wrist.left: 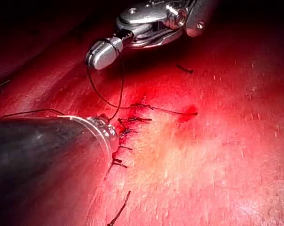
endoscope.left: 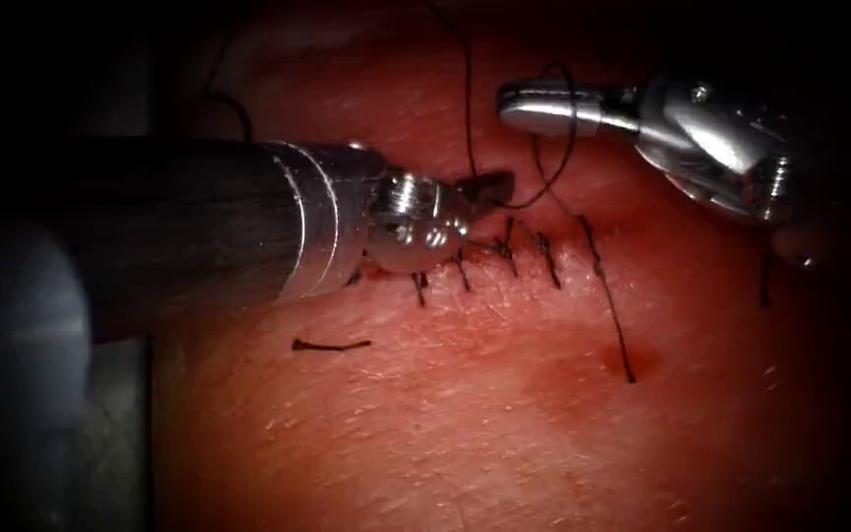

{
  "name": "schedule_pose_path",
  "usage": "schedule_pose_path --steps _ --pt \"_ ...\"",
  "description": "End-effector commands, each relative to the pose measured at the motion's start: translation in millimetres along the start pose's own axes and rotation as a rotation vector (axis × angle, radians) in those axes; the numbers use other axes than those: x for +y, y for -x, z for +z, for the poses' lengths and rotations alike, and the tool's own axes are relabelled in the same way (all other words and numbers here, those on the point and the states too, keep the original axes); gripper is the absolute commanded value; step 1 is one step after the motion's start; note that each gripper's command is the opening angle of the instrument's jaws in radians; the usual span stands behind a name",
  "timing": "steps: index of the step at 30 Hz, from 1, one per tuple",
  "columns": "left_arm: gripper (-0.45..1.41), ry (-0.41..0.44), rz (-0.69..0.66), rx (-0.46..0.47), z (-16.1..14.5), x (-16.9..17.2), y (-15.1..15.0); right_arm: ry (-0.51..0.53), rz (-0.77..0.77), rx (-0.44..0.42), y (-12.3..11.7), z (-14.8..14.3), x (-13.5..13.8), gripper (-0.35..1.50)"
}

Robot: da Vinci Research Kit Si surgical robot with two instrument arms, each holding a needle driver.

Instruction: Wound Closure

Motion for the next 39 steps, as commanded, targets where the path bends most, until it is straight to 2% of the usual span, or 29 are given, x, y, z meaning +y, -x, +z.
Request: schedule_pose_path --steps 1,9,10,12,14,17,26,28,32,34,35,39 --pt "-0.45 -0.004 -0.001 0.002 0.9 0.4 0.0 -0.033 0.008 0.007 1.1 0.7 -0.4 -0.35" --pt "-0.45 -0.017 -0.01 0.004 1.5 -0.6 -0.1 -0.225 -0.019 -0.029 2.5 1.4 -0.1 -0.35" --pt "-0.45 -0.018 -0.013 0.003 1.8 -0.7 -0.4 -0.279 -0.037 -0.045 2.9 1.8 -0.4 -0.35" --pt "-0.45 -0.018 -0.013 0.005 2.0 -0.8 -0.5 -0.297 -0.052 -0.051 2.9 1.9 -0.5 -0.35" --pt "-0.45 -0.017 -0.015 0.007 2.2 -1.0 -0.6 -0.369 -0.091 -0.082 3.1 1.8 -0.7 -0.35" --pt "-0.45 -0.013 -0.019 0.008 2.6 -1.8 -0.3 -0.523 -0.188 -0.187 3.4 1.0 -1.1 -0.35" --pt "-0.45 -0.016 -0.011 0.011 2.7 -2.4 0.1 -0.658 -0.263 -0.308 4.1 0.7 -2.3 -0.35" --pt "-0.45 -0.016 -0.011 0.013 2.7 -2.3 0.0 -0.707 -0.311 -0.362 4.2 0.6 -3.1 -0.35" --pt "-0.45 -0.016 -0.011 0.013 2.6 -2.3 -0.1 -0.746 -0.323 -0.387 4.0 0.6 -3.7 -0.35" --pt "-0.45 -0.016 -0.011 0.013 2.6 -2.2 -0.1 -0.773 -0.328 -0.401 3.8 0.6 -4.2 -0.1" --pt "-0.45 -0.016 -0.01 0.013 2.6 -2.2 -0.2 -0.786 -0.332 -0.407 3.8 0.6 -4.4 -0.03" --pt "-0.45 -0.017 -0.003 0.017 2.4 -1.9 -0.5 -0.861 -0.373 -0.433 4.1 0.1 -5.6 0.0"
